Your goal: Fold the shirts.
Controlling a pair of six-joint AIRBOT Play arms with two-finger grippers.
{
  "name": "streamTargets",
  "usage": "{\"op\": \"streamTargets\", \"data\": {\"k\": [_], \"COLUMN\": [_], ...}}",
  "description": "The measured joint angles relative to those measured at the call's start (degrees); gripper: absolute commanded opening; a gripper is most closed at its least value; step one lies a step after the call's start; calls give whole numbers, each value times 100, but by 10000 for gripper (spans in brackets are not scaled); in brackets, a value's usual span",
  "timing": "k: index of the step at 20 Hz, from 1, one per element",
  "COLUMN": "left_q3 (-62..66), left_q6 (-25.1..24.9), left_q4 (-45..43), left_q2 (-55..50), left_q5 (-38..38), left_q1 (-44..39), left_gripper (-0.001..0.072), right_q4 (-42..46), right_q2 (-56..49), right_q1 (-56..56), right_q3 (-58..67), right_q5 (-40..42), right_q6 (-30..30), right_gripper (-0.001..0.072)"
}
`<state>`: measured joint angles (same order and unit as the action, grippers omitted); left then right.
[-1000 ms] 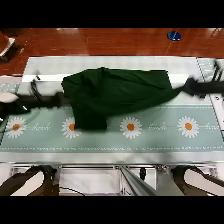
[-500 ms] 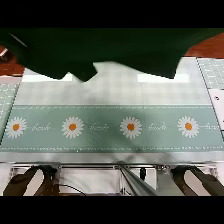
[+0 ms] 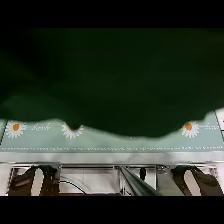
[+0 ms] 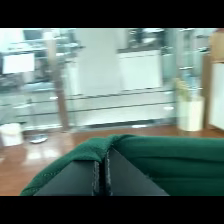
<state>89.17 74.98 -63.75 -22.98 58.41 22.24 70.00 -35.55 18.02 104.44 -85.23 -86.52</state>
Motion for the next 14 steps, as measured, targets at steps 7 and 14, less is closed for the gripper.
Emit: {"op": "streamTargets", "data": {"k": [7,14], "left_q3": [-1880,-3412], "left_q6": [350,0], "left_q4": [323,699], "left_q2": [7,-2011], "left_q5": [9,-968], "left_q1": [-138,-1051], "left_gripper": [23,22], "right_q4": [-597,-1150], "right_q2": [103,-1244], "right_q1": [0,-260], "right_q3": [-1698,-3565], "right_q5": [20,1353], "right_q6": [125,693], "right_gripper": [20,20]}}
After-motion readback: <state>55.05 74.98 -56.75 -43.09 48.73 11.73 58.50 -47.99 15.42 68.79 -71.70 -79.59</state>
